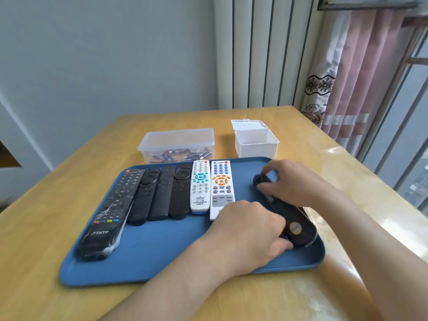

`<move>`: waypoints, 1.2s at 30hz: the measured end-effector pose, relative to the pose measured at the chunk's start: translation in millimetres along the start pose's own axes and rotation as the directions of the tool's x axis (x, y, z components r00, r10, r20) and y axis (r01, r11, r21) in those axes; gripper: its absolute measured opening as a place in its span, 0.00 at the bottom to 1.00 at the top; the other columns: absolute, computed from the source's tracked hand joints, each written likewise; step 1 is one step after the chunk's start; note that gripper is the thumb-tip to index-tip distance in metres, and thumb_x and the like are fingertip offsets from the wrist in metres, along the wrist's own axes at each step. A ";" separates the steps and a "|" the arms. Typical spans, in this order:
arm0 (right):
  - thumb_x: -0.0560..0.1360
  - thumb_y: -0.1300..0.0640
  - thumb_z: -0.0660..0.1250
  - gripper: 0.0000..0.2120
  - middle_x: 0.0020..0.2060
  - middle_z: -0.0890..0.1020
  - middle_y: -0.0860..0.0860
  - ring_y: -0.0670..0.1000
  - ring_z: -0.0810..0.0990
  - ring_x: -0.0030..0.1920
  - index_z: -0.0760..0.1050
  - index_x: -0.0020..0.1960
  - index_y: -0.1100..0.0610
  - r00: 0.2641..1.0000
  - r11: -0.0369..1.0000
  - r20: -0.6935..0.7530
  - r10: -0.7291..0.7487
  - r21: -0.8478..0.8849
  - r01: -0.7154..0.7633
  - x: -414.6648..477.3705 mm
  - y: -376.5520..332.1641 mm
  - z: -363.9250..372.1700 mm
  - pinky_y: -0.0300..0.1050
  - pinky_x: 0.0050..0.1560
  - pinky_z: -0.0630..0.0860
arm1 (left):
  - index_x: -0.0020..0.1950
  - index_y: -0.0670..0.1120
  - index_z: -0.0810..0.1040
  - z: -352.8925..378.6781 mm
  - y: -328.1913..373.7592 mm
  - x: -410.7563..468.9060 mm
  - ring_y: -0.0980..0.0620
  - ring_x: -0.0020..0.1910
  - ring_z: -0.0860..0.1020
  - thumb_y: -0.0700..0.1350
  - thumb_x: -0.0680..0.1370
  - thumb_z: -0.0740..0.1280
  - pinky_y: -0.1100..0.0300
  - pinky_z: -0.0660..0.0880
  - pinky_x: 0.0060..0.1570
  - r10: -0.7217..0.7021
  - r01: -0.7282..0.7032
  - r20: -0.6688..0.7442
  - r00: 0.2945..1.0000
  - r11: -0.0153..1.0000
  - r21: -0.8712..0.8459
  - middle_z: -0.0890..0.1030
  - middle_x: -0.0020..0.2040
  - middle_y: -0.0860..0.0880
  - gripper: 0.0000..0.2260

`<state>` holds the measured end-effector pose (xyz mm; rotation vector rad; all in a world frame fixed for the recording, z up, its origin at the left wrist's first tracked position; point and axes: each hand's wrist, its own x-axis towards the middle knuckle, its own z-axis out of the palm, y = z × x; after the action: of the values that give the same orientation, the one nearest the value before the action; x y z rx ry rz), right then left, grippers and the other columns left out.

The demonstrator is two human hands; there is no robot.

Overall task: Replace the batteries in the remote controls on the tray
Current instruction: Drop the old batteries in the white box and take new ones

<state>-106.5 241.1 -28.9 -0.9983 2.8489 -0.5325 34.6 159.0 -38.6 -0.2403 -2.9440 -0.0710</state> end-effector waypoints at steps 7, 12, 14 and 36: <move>0.76 0.42 0.62 0.17 0.44 0.82 0.51 0.57 0.79 0.48 0.80 0.53 0.54 0.991 0.977 -0.127 -0.029 -0.211 0.001 2.1 0.1 5.2 0.48 0.44 0.77 | 0.45 0.53 0.83 -31.0 -47.8 0.0 0.52 0.44 0.78 0.57 0.75 0.61 0.55 0.75 0.49 -0.222 0.179 -0.118 0.968 0.937 -0.299 0.83 0.41 0.54 0.13; 0.77 0.50 0.64 0.15 0.47 0.74 0.48 0.51 0.73 0.49 0.76 0.63 0.50 0.951 0.968 -0.192 -0.242 -0.112 0.223 26.8 -38.6 -10.6 0.45 0.46 0.71 | 0.61 0.55 0.77 -43.0 -156.6 13.6 0.48 0.59 0.74 0.50 0.76 0.66 0.57 0.69 0.58 -0.453 0.441 -0.157 0.877 0.891 -0.106 0.79 0.58 0.51 0.14; 0.77 0.53 0.64 0.18 0.55 0.76 0.50 0.53 0.74 0.58 0.73 0.67 0.49 0.918 0.938 -0.196 -0.344 -0.116 0.327 50.4 -62.6 -6.8 0.47 0.55 0.73 | 0.68 0.53 0.72 -42.3 -194.8 13.4 0.43 0.64 0.70 0.49 0.76 0.66 0.57 0.65 0.63 -0.514 0.519 -0.125 0.849 0.855 0.010 0.75 0.66 0.48 0.20; 0.71 0.49 0.75 0.38 0.67 0.73 0.55 0.55 0.77 0.61 0.61 0.76 0.53 0.914 0.924 -0.247 -0.322 0.128 0.361 126.8 -96.6 7.7 0.50 0.63 0.73 | 0.57 0.47 0.71 -72.9 -285.7 12.3 0.41 0.39 0.75 0.51 0.80 0.57 0.51 0.75 0.43 -0.252 0.229 0.015 0.968 0.902 0.366 0.79 0.42 0.43 0.11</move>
<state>-147.5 90.2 2.8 -1.5027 2.7522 -0.9594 -11.2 -125.2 26.0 0.1796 -2.9576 0.4507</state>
